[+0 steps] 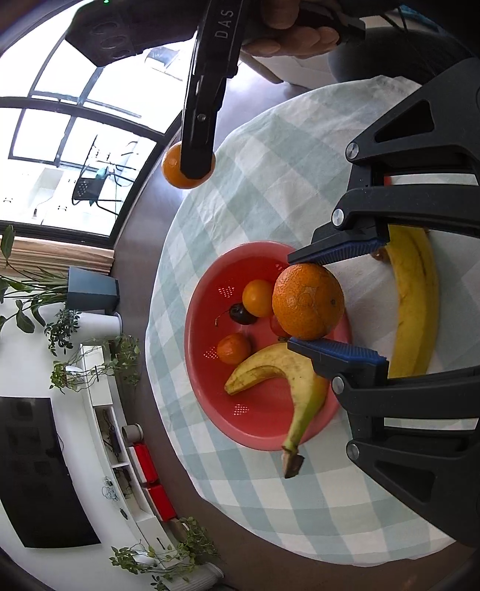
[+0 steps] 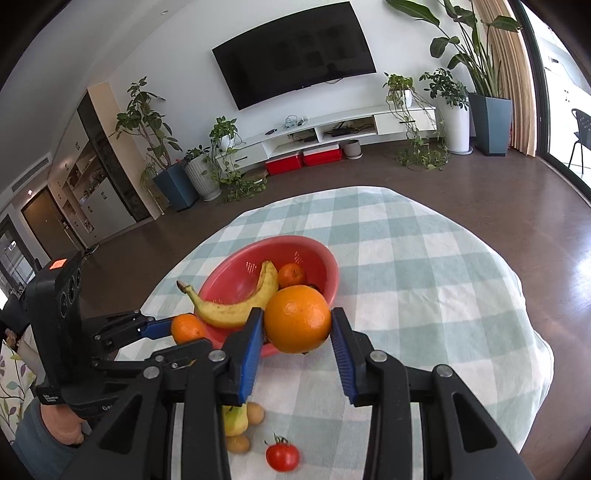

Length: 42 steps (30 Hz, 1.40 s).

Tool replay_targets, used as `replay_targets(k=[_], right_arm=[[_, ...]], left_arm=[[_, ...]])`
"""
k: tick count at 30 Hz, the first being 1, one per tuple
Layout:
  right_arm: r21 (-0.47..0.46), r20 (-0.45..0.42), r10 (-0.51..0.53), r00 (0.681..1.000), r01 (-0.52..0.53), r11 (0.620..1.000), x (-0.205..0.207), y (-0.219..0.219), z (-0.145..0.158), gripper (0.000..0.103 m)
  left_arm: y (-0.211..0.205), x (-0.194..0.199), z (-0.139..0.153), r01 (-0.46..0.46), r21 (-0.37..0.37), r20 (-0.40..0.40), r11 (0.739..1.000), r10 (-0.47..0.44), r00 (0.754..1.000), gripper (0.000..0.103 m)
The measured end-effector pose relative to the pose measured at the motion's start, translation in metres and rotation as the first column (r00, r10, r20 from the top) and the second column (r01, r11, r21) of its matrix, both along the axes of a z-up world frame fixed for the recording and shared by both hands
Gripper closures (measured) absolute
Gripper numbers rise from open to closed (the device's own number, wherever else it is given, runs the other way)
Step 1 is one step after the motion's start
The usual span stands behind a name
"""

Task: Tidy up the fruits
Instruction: 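Lower the orange into the red bowl and open the left tool while the right tool releases its orange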

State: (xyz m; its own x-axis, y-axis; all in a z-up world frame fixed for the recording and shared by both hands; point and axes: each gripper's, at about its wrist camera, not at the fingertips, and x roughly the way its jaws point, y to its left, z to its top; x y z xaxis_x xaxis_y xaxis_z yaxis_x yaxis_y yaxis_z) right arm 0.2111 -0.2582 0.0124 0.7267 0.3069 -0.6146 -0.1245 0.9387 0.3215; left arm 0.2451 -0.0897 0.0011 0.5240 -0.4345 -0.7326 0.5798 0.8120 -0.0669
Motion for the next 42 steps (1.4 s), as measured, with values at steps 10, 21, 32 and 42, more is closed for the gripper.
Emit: replay_targets(k=[10,21,32,42], right_arm=[[0.000,-0.086,0.055,0.995,-0.055,0.998,0.079,0.019,-0.020,0.064],[-0.019,-0.190,0.103,0.976,-0.108,0.994,0.120,0.049,-0.058,0.064],[-0.065,-0.231,0.106,0.967,-0.124,0.990,0.123,0.060,-0.075,0.064],[-0.068,-0.236,0.103,0.966,-0.122,0.990,0.121,0.060,-0.078,0.062]], left_arm=[[-0.028,0.044,-0.029,0.015,0.045,-0.019,0.999,-0.014,1.000,0.067],[-0.029,0.056,-0.058,0.012,0.067,-0.035,0.998,-0.010,0.999,0.067],[-0.028,0.060,-0.064,-0.006,0.069,-0.008,0.998,0.006,1.000,0.066],[-0.026,0.055,-0.062,-0.004,0.057,-0.001,0.998,0.004,1.000,0.056]])
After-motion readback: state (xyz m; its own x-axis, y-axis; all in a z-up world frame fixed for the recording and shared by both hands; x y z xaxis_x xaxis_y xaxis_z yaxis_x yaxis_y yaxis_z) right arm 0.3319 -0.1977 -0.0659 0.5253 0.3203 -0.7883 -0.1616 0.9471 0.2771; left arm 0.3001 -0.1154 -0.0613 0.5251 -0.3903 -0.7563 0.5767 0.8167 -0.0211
